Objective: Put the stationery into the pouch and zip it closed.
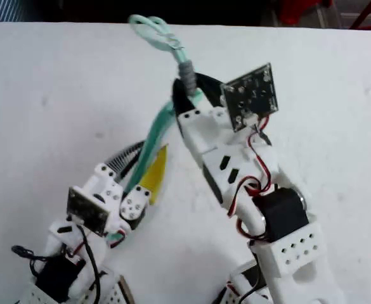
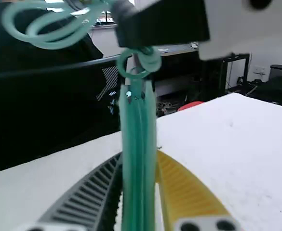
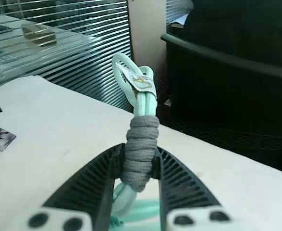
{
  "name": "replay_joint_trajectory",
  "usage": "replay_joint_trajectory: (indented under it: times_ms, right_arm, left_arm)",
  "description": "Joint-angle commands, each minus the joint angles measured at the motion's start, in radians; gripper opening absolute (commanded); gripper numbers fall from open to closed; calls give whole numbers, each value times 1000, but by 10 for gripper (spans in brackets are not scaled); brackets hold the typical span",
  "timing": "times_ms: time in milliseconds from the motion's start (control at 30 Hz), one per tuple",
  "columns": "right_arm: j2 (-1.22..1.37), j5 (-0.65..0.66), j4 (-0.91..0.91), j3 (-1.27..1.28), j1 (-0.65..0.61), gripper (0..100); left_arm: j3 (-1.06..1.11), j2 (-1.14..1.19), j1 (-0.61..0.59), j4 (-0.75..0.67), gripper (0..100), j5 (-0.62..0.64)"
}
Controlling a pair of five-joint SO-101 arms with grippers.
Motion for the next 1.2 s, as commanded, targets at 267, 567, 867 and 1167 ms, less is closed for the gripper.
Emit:
replay_joint_trajectory:
  times_ms: [267,567,867,1167]
  right_arm:
    - [1,-69,74,-103,-111,18]
    - [166,-35,116,-493,-58,18]
    - [309,-71,390,-829,-107,18]
    - [248,-127,567,-588,-220,18]
  left_arm:
    - [-186,-8,28,313,204,18]
    - [-229,-8,28,279,199,18]
    - [-175,-8,27,196,172,18]
    - [-163,-8,-5,204,173,18]
